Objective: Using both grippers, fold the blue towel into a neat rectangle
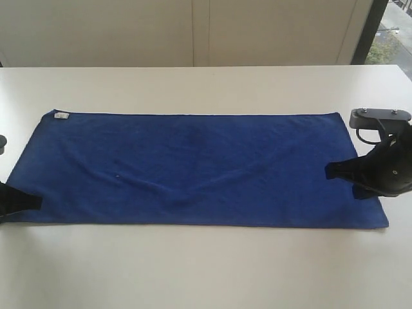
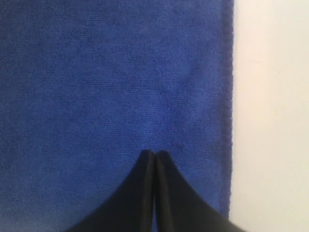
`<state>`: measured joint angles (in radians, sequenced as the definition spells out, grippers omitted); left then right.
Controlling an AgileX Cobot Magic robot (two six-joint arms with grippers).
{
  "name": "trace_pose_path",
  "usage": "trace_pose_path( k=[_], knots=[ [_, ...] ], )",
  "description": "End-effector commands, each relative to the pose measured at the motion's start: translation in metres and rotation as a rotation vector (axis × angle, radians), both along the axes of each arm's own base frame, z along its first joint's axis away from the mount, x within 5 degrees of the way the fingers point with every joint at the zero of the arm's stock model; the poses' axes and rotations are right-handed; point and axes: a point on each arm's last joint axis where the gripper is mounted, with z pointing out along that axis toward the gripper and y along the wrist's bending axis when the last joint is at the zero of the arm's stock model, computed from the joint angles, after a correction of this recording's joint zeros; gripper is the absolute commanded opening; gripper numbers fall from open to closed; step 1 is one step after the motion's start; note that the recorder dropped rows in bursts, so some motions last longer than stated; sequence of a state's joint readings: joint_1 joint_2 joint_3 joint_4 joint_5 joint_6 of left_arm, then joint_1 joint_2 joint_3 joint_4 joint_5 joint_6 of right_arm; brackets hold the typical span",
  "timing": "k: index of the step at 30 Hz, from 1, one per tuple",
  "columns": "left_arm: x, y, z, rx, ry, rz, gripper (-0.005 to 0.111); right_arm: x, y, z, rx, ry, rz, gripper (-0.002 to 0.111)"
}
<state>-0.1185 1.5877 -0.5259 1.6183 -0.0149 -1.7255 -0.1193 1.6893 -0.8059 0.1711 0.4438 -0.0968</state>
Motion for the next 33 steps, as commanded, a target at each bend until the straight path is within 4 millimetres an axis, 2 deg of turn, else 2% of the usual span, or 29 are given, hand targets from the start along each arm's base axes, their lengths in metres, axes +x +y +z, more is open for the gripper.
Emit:
trace_pose_path(
  k=[1,11,25,28,33],
  knots=[
    [-0.002,0.001,0.0,0.019,0.001,0.017,0.0,-0.003,0.0,-0.003,-0.008,0.027,0.019,0.0],
    [-0.002,0.001,0.0,0.019,0.001,0.017,0.0,-0.006,-0.001,-0.028,-0.01,0.161,0.05,0.0],
    [-0.002,0.001,0.0,0.019,0.001,0.017,0.0,-0.015,-0.005,-0.03,-0.041,0.261,-0.014,0.0],
    [-0.002,0.001,0.0,0.019,0.001,0.017,0.0,-0.013,-0.005,-0.03,-0.044,0.236,-0.015,0.0],
    [-0.002,0.001,0.0,0.014,0.002,0.021,0.0,-0.007,-0.006,-0.016,-0.054,0.144,-0.018,0.0]
  ],
)
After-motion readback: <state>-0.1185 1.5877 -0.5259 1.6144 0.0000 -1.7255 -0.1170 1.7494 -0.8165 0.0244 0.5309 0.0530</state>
